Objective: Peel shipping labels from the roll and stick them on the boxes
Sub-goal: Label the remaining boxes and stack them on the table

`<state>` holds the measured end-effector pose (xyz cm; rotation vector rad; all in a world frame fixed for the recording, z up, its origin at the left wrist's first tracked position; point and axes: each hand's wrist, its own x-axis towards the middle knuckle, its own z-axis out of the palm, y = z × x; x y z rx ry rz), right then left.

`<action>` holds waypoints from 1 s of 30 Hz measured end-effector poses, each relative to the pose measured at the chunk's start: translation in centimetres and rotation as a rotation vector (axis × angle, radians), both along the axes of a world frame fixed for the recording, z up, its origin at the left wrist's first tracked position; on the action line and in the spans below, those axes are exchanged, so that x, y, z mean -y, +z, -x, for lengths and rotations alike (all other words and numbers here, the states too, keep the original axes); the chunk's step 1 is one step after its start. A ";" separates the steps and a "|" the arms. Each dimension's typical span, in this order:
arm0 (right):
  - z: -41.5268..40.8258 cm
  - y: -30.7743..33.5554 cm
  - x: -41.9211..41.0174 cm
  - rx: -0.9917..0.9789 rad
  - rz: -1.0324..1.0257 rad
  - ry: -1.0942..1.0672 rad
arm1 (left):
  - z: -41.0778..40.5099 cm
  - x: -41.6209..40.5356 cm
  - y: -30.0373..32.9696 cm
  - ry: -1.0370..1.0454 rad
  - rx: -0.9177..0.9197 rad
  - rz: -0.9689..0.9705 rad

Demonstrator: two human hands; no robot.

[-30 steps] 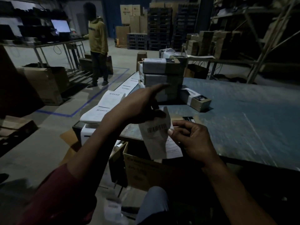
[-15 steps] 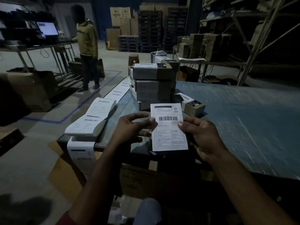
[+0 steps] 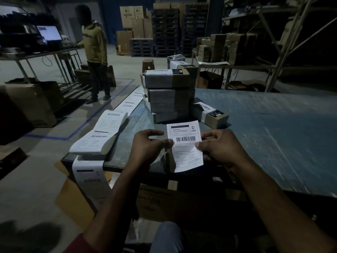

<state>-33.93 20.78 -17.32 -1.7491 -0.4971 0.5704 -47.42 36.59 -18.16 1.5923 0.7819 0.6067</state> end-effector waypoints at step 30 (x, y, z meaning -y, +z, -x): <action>-1.6 -1.5 0.2 0.179 0.021 -0.083 | -0.8 -0.9 -3.3 0.136 -0.020 -0.122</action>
